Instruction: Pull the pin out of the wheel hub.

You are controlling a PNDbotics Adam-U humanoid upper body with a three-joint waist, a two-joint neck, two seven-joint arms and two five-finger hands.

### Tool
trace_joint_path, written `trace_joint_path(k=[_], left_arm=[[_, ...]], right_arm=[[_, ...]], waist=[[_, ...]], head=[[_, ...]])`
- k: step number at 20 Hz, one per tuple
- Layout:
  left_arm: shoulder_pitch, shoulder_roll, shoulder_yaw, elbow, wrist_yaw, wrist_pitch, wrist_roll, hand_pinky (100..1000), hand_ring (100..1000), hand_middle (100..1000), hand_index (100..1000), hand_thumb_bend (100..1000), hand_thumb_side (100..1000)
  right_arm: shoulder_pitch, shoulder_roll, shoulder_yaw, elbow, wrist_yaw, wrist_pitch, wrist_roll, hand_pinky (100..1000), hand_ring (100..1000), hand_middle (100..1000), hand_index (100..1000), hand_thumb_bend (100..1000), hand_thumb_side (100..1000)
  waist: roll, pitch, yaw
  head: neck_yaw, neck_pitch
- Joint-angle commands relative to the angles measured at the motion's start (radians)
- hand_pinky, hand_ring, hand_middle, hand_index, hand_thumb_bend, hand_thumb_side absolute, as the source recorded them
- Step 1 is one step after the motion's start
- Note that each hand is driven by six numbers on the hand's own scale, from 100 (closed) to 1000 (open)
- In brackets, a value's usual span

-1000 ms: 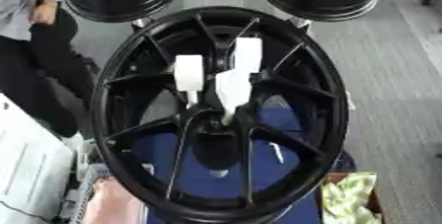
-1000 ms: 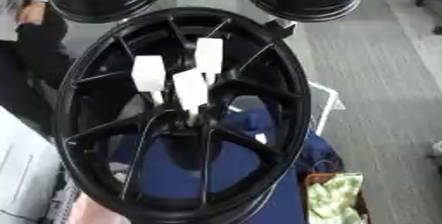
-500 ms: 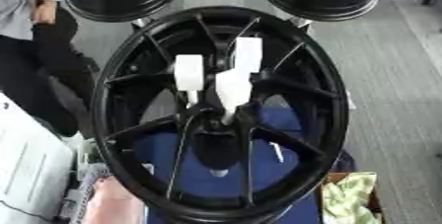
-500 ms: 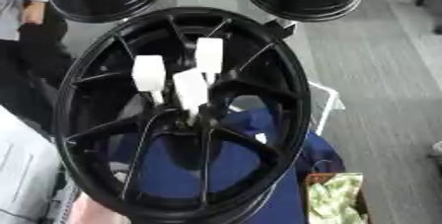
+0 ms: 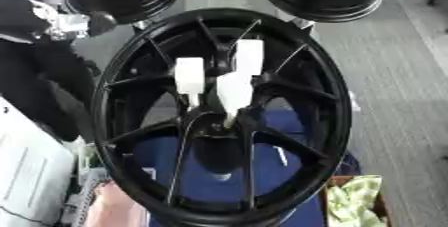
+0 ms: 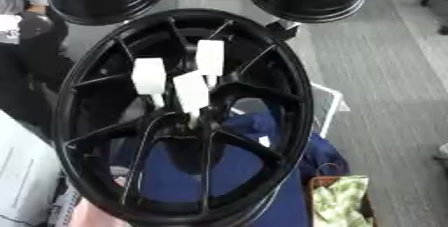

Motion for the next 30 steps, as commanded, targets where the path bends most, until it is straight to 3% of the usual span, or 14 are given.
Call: trace_joint_path(k=[1, 11, 15, 24, 30], left_arm=[[-0.031, 0.005, -0.021, -0.009, -0.011, 0.017, -0.048, 766, 791, 746, 875, 487, 710], [-0.104, -0.061, -0.067, -0.009, -0.011, 0.064, -0.081, 768, 795, 756, 890, 516, 660], [-0.169, -0.113, -0.107, -0.005, -0.025, 0.087, -0.141, 779, 803, 765, 894, 564, 626], [-0.323, -0.237, -0.202, 0.059, -0.107, 0.118, -0.245, 793, 808, 776, 893, 575, 606], [-0.340, -0.267, -0.227, 0.071, -0.131, 0.126, -0.277, 799, 816, 785, 898, 597, 579]], right_arm=[[-0.017, -0.031, -0.003, -0.015, 0.002, 0.002, 0.005, 887, 750, 787, 845, 100, 529], [-0.017, -0.023, 0.000, -0.014, 0.001, 0.004, 0.007, 887, 750, 786, 844, 100, 528], [-0.016, -0.022, -0.010, -0.015, 0.006, 0.001, -0.002, 887, 750, 785, 844, 100, 550], [-0.003, -0.027, -0.023, -0.006, 0.008, -0.004, -0.021, 887, 749, 784, 842, 100, 525], [-0.001, -0.023, -0.019, 0.000, 0.004, -0.007, -0.021, 887, 748, 783, 842, 100, 525]], waist=[[0.013, -0.003, -0.001], [0.012, -0.009, 0.000], [0.014, -0.015, 0.002], [0.019, -0.024, 0.013], [0.019, -0.023, 0.013]], head=[[0.000, -0.006], [0.005, -0.010], [0.008, -0.002], [0.005, 0.004], [0.007, -0.003]])
